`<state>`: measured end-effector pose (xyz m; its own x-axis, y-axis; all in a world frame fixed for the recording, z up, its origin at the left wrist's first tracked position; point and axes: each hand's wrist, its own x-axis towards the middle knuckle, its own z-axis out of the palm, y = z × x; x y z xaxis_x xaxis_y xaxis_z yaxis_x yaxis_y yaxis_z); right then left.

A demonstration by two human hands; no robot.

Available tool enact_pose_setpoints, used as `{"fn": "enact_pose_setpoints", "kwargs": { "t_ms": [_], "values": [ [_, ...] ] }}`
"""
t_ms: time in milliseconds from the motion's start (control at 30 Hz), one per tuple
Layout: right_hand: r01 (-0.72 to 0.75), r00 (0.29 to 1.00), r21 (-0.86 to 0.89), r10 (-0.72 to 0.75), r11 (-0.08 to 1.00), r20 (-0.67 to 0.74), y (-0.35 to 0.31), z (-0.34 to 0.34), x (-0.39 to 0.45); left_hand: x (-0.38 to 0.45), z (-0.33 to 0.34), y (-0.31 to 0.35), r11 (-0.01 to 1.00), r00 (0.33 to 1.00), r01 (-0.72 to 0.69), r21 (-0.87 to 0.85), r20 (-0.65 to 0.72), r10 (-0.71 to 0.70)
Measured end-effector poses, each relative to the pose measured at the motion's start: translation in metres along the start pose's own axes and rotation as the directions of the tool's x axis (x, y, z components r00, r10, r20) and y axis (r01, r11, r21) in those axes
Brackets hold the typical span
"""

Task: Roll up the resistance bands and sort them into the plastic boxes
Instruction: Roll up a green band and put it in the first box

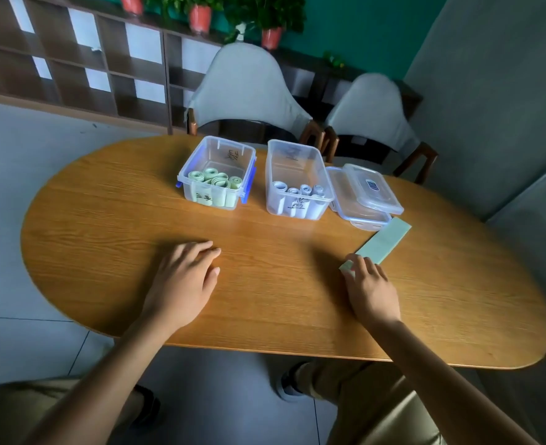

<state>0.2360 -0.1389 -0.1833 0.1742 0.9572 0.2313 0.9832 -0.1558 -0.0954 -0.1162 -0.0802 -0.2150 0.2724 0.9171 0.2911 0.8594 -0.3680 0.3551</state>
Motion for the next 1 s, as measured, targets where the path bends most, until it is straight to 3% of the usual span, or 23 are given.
{"fn": "enact_pose_setpoints", "kwargs": {
  "t_ms": [167, 300, 533, 700, 900, 1000],
  "values": [
    [0.098, 0.992, -0.109, -0.106, 0.989, -0.072, 0.009, 0.01, -0.001, -0.002, 0.004, 0.003, 1.0, 1.0, 0.005, -0.005, -0.017, -0.005],
    [0.159, 0.98, -0.092, -0.168, 0.983, -0.106, 0.005, 0.007, 0.004, 0.0, 0.006, 0.016, 0.997, 0.999, 0.044, -0.061, -0.028, -0.046],
    [0.319, 0.941, 0.036, -0.312, 0.947, -0.133, -0.011, -0.018, 0.006, 0.019, 0.005, 0.076, 0.941, 1.0, -0.004, -0.339, 0.01, 0.008],
    [0.425, 0.905, 0.265, -0.399, 0.866, -0.146, -0.021, -0.052, 0.012, 0.038, -0.007, 0.127, 0.838, 0.985, -0.036, -0.545, 0.123, 0.122],
    [0.299, 0.953, 0.612, -0.265, 0.732, -0.147, -0.026, -0.068, 0.015, 0.052, -0.014, 0.157, 0.76, 0.978, -0.066, -0.647, 0.11, 0.178],
    [0.095, 0.982, 0.839, -0.188, 0.536, 0.009, -0.029, -0.065, 0.014, 0.055, -0.013, 0.159, 0.667, 0.985, 0.045, -0.743, 0.144, 0.093]
  ]
}}
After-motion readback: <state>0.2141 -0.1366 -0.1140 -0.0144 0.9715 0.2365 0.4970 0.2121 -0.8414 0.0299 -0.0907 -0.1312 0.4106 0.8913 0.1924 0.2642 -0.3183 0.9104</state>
